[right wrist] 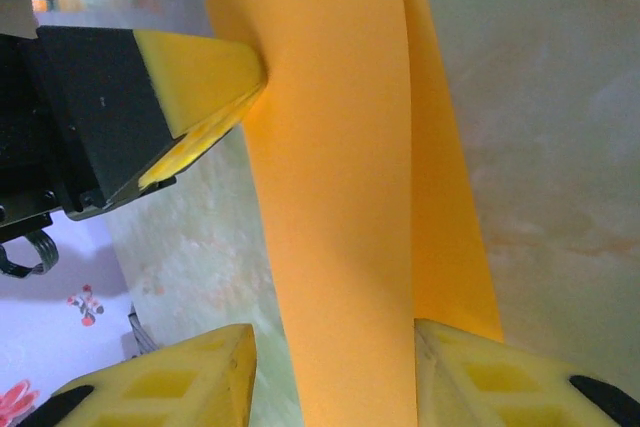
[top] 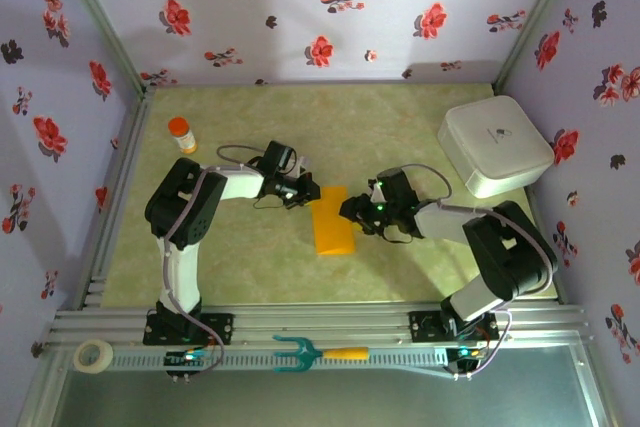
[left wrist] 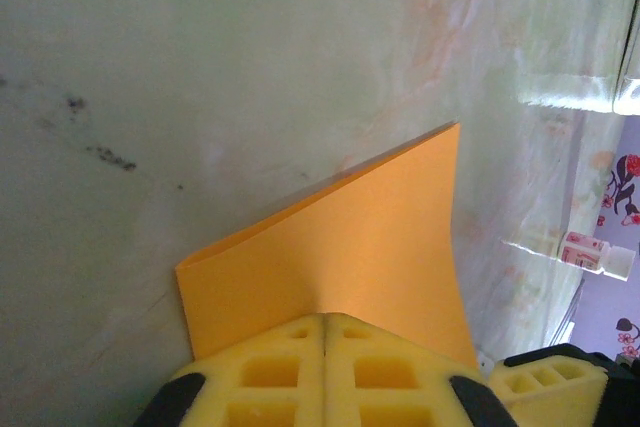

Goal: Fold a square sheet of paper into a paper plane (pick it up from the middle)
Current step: Fold the triangle a second time at the center of the table.

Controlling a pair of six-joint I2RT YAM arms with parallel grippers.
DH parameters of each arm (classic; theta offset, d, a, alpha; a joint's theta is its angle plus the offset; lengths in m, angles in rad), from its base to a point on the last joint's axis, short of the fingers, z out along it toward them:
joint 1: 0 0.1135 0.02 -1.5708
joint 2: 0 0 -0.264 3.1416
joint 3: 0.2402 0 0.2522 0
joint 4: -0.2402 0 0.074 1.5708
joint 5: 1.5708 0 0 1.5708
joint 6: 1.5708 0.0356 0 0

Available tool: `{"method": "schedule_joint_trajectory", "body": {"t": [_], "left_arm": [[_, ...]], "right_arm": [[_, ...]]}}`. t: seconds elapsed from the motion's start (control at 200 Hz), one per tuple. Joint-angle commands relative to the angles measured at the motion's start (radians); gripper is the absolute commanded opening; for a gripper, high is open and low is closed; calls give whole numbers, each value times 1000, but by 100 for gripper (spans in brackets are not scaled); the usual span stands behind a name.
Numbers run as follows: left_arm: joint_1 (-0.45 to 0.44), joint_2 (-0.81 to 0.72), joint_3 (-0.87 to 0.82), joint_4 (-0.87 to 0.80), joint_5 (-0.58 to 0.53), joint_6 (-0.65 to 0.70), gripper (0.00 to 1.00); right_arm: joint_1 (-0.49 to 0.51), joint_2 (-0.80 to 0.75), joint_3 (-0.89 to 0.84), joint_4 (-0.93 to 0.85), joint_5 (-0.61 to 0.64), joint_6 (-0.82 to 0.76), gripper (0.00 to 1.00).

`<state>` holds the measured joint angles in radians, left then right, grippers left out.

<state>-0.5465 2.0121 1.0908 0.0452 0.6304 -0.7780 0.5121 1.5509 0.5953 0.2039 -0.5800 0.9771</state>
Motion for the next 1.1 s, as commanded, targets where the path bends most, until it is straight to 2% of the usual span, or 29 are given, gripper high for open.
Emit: {"method": "schedule_joint_trajectory", "body": {"t": [0.0, 0.235, 0.445, 0.53, 0.665, 0.805, 0.99, 1.095], "left_arm": [[7, 7, -16, -8, -12, -1, 5], [6, -17, -5, 15, 10, -9, 8], [7, -42, 9, 15, 17, -10, 13], [6, -62, 11, 16, 20, -16, 16], [6, -139, -2, 25, 16, -20, 28], [6, -241, -36, 5, -28, -11, 34], [4, -377, -118, -5, -103, 11, 35], [-2, -446, -165, -10, -140, 34, 37]], "right_arm": [[-24, 15, -6, 59, -47, -14, 42], [-42, 70, -27, 155, -110, 9, 29], [-50, 95, -37, 171, -106, 8, 24], [-51, 107, -37, 168, -98, 8, 19], [-50, 128, -38, 169, -73, 19, 11], [-47, 146, -43, 231, -60, 65, 6], [-37, 155, -43, 298, -32, 131, 7], [-35, 153, -31, 285, -43, 120, 15]]}}
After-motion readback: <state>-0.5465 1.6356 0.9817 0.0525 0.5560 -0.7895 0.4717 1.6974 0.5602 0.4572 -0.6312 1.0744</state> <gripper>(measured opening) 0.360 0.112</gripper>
